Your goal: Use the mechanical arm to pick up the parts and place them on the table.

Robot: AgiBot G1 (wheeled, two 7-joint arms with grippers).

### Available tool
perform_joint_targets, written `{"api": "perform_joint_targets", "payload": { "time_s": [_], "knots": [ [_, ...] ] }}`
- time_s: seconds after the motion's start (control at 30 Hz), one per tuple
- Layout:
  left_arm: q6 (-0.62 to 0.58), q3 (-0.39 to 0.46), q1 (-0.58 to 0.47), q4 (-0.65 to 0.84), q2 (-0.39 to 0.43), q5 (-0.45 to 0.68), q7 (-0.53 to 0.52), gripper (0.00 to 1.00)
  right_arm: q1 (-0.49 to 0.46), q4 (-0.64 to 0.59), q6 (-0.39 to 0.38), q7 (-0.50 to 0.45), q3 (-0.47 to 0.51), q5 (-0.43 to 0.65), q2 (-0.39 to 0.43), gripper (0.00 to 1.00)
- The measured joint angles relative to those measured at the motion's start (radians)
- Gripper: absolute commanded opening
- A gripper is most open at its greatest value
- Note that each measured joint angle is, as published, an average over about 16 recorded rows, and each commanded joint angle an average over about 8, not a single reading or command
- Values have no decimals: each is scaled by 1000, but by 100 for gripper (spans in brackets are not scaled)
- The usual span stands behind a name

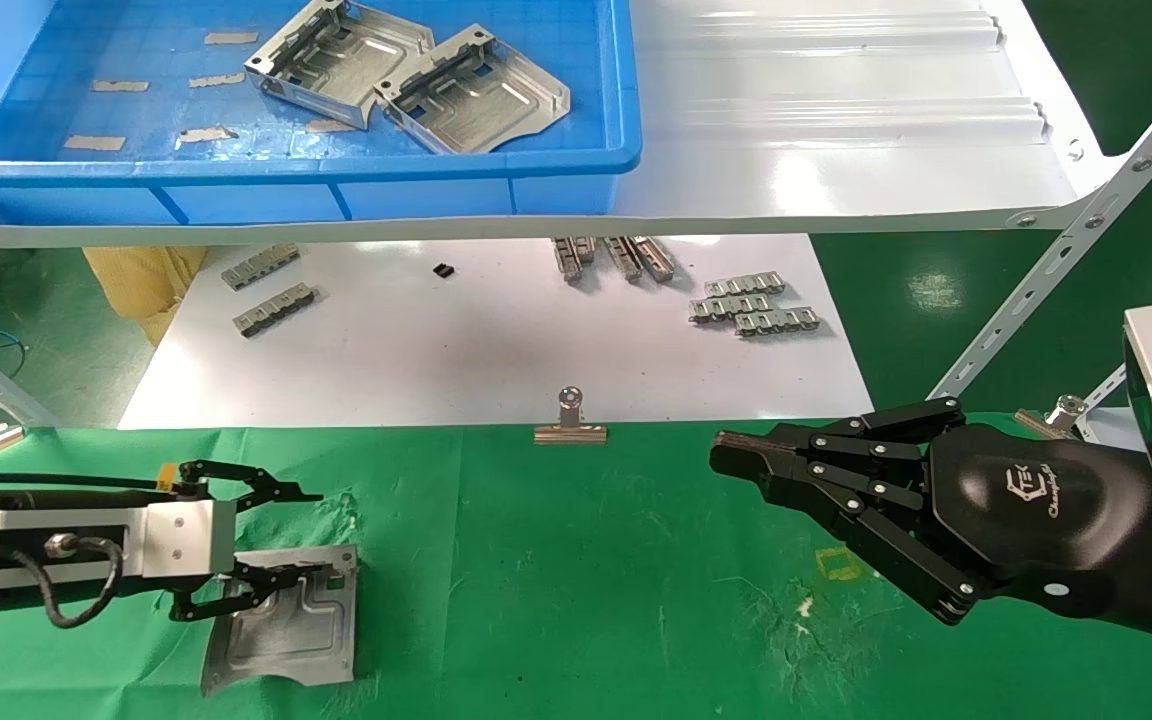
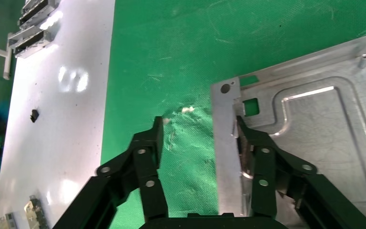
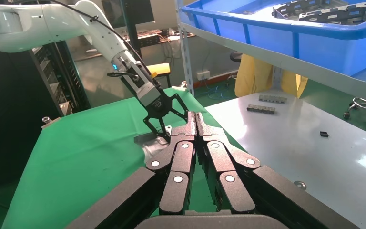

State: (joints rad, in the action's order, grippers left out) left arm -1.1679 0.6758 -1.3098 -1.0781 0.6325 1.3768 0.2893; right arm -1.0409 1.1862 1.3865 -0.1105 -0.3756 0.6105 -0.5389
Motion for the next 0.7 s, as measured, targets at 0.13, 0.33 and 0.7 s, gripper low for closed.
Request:
{"api": "perform_joint_targets", "payload": {
  "time_s": [0.13, 0.33, 0.7],
  "knots": [
    [3, -2, 3, 10, 3, -3, 18, 100, 0, 0, 0, 0, 0, 0, 0, 0],
    [13, -7, 11, 24, 8, -9, 47, 100, 0, 0, 0, 0, 0, 0, 0, 0],
    [9, -18, 15, 30, 6, -35, 74, 100, 0, 0, 0, 0, 0, 0, 0, 0]
  ]
}}
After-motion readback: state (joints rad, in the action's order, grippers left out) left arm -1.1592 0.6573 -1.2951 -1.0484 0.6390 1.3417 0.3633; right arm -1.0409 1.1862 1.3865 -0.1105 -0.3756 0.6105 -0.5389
